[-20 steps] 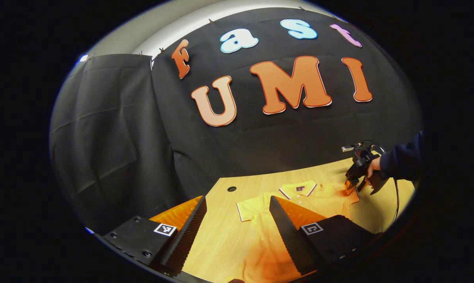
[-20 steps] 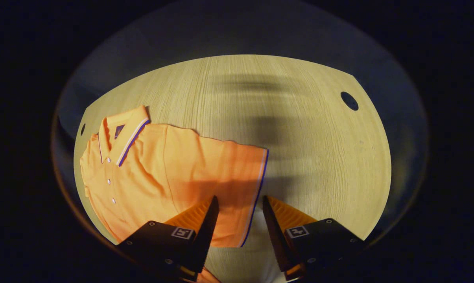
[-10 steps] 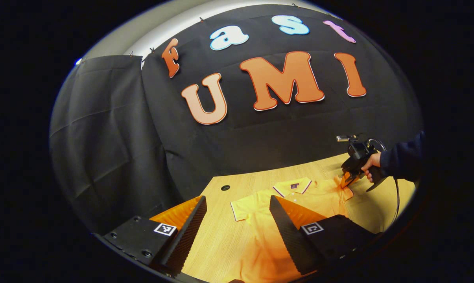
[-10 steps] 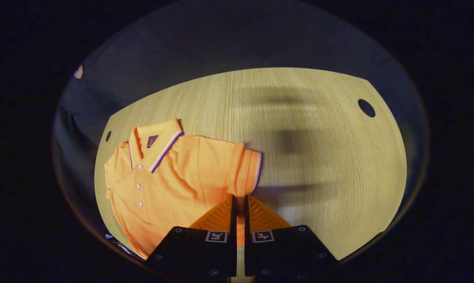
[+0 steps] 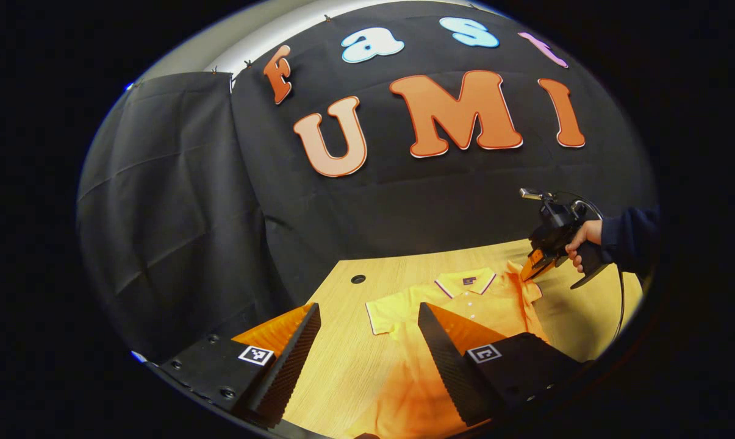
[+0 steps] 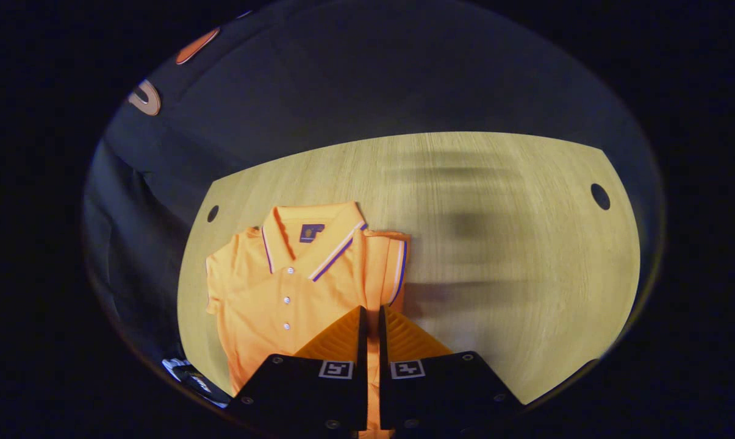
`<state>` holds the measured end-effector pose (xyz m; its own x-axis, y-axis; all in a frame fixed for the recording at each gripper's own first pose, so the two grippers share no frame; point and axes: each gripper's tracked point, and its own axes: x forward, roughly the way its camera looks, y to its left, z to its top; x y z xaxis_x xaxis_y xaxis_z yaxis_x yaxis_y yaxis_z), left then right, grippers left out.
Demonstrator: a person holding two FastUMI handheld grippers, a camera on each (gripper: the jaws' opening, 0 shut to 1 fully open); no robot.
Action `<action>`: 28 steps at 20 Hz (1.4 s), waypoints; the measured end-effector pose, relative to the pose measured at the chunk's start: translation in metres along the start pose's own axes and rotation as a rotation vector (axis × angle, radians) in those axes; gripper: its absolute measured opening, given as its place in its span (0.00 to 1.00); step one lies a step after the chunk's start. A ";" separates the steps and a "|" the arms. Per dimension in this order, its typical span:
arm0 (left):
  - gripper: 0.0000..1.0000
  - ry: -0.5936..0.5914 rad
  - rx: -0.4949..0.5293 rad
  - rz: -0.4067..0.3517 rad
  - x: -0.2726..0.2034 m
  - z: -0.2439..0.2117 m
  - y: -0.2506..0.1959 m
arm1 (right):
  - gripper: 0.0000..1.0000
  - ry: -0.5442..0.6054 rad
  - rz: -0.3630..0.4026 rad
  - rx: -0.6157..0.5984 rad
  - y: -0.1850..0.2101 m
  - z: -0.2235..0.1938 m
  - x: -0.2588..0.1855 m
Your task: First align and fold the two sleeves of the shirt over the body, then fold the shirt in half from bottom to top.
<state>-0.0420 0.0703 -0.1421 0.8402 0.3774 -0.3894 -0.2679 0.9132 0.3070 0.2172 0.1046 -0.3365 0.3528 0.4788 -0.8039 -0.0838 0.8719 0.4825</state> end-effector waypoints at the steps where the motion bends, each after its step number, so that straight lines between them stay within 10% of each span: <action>1: 0.99 0.010 -0.004 0.008 0.000 -0.004 0.002 | 0.08 0.015 0.046 0.024 0.015 -0.002 0.001; 8: 0.99 0.037 -0.062 0.031 0.018 -0.016 0.025 | 0.26 0.007 0.231 0.039 0.071 0.000 -0.017; 19: 0.99 0.201 -0.138 -0.181 0.154 -0.051 0.049 | 0.80 -0.269 0.057 -0.006 0.063 0.012 -0.111; 28: 1.00 0.451 -0.143 -0.378 0.271 -0.096 0.020 | 0.82 -0.435 -0.117 0.094 0.052 -0.045 -0.188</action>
<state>0.1349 0.2053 -0.3249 0.6153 0.0223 -0.7880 -0.0771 0.9965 -0.0320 0.1041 0.0648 -0.1755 0.7153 0.2729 -0.6434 0.0571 0.8948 0.4429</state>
